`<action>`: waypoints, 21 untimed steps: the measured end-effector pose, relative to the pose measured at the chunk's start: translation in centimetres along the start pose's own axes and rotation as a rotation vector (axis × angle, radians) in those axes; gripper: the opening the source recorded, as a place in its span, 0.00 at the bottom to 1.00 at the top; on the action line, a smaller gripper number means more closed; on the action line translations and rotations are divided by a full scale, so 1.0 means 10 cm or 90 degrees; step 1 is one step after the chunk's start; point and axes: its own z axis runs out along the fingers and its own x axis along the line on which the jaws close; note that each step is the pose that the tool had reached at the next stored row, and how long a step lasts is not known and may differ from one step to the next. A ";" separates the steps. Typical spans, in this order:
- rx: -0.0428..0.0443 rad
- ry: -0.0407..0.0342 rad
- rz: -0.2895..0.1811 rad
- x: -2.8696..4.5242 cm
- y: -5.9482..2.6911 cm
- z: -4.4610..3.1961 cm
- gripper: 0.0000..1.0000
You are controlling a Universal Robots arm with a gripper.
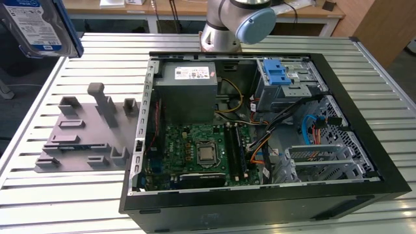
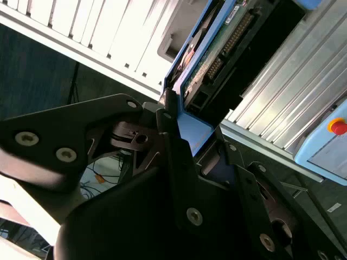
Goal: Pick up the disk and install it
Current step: 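Pick up the disk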
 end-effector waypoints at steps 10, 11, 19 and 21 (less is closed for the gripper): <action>0.0000 0.0000 0.000 0.038 -0.001 -0.031 0.36; -0.0001 0.0000 0.000 0.048 -0.001 -0.031 0.36; -0.0011 -0.0039 0.000 0.091 -0.015 -0.067 0.36; -0.0012 -0.0040 0.000 0.093 -0.016 -0.090 0.36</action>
